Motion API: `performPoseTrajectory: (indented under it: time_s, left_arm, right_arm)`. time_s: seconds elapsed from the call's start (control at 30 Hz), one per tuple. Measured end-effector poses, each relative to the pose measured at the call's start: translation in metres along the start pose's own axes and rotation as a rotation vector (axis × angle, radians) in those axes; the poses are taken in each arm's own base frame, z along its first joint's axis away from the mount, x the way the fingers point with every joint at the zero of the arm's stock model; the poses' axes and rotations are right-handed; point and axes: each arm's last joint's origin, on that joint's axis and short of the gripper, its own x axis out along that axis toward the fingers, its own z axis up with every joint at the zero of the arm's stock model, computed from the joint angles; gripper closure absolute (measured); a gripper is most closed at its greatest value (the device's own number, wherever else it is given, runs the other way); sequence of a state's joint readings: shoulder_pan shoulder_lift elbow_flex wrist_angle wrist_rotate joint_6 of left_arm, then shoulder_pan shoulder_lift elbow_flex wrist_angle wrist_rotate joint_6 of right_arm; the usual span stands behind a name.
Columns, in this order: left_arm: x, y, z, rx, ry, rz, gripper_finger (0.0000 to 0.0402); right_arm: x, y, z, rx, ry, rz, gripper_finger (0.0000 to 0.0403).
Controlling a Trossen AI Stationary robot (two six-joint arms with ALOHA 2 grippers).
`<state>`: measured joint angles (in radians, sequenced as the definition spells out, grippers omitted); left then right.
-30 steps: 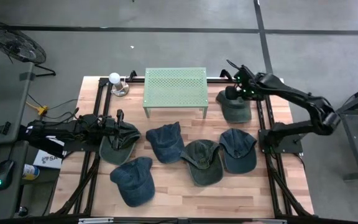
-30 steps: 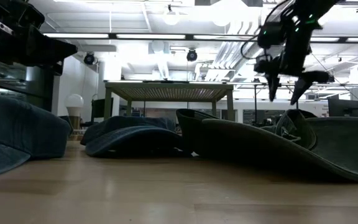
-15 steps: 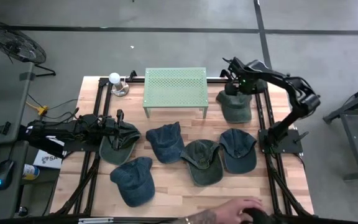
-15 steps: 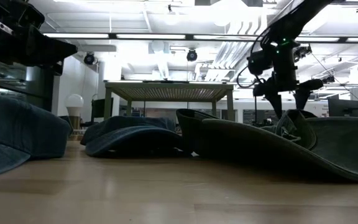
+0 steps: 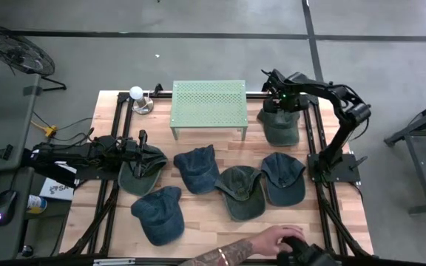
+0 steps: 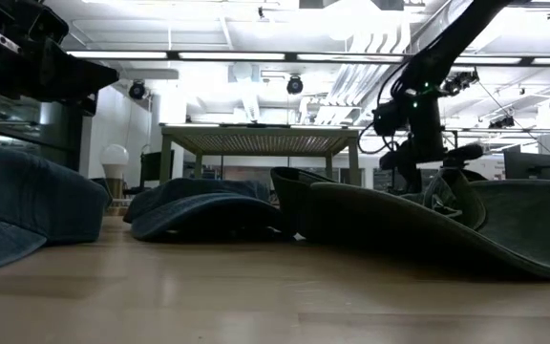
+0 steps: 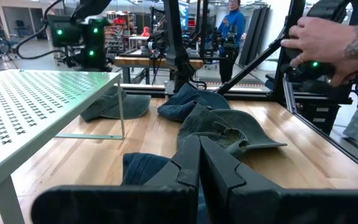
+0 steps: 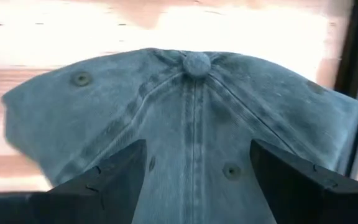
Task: Pick & Place hat
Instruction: Put the top gray cap on the shelf
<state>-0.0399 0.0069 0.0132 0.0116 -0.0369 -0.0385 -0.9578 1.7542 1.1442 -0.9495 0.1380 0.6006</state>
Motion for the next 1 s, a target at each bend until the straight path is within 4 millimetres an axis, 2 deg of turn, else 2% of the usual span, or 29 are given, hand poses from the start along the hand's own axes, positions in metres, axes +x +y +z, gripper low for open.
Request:
performPoseTrajectory:
  time_s: [0.5,0.63,0.77,1.0]
  left_arm:
    - [0.000,0.000,0.000,0.000,0.000,0.000,0.0396]
    - [0.000,0.000,0.000,0.000,0.000,0.000,0.0396]
    - [0.000,0.000,0.000,0.000,0.000,0.001,0.0396]
    - [0.000,0.000,0.000,0.000,0.000,0.001,0.0396]
  right_arm:
    - [0.043,0.005,0.014,-0.004,0.072,-0.021,0.0123]
    - [0.046,0.006,0.014,-0.001,0.072,-0.049,0.0126]
    - [0.046,0.006,0.014,-0.001,0.073,-0.049,0.0146]
    - [0.047,0.008,0.013,-0.007,0.066,-0.057,0.0215]
